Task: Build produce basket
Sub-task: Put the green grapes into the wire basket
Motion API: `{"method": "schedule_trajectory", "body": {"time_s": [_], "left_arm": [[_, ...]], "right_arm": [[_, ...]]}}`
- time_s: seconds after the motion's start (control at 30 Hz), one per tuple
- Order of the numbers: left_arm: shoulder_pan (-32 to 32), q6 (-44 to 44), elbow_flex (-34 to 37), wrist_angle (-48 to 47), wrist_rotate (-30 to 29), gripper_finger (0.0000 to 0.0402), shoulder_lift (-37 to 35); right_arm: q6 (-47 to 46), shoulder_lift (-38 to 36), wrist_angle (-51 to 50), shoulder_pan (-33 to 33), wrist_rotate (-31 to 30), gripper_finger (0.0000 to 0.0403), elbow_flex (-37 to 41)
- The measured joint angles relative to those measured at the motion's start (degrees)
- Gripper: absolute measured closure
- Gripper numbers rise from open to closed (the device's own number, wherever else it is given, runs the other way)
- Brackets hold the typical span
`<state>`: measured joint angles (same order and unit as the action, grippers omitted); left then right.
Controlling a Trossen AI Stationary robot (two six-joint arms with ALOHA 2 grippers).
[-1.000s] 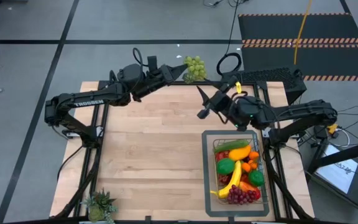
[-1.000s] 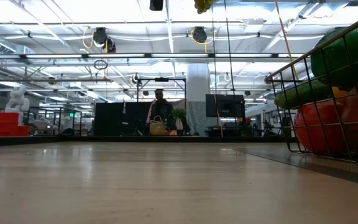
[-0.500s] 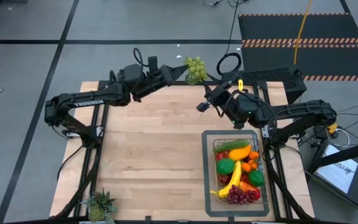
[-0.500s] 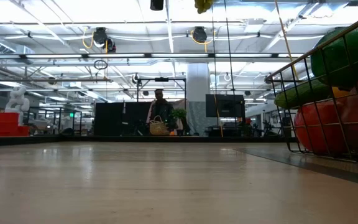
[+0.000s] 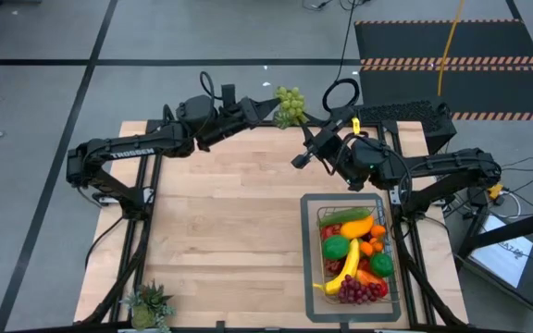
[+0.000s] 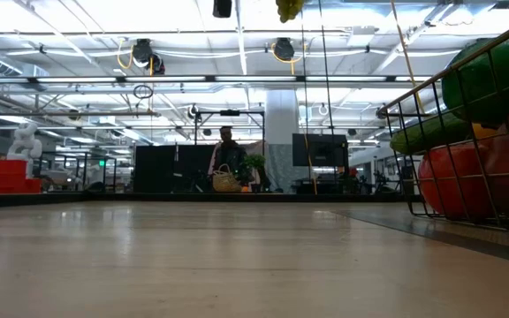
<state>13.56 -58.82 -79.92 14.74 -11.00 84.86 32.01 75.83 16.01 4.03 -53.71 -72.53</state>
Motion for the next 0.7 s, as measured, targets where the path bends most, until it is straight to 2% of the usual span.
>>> {"method": "schedule_trajectory", "body": {"time_s": [0.47,0.57,0.7], "left_arm": [[2.3,-1.7,0.0,0.0,0.7,0.0398,0.0],[2.3,-1.8,0.0,0.0,0.7,0.0398,0.0],[2.3,-1.8,0.0,0.0,0.7,0.0398,0.0]], "right_arm": [[-3.7,0.0,-1.7,-0.3,0.0,0.0401,0.0],[-3.5,0.0,-3.4,-0.7,0.0,0.0394,0.0],[-4.3,0.0,-4.4,-1.0,-0.2,0.0354,0.0]]}}
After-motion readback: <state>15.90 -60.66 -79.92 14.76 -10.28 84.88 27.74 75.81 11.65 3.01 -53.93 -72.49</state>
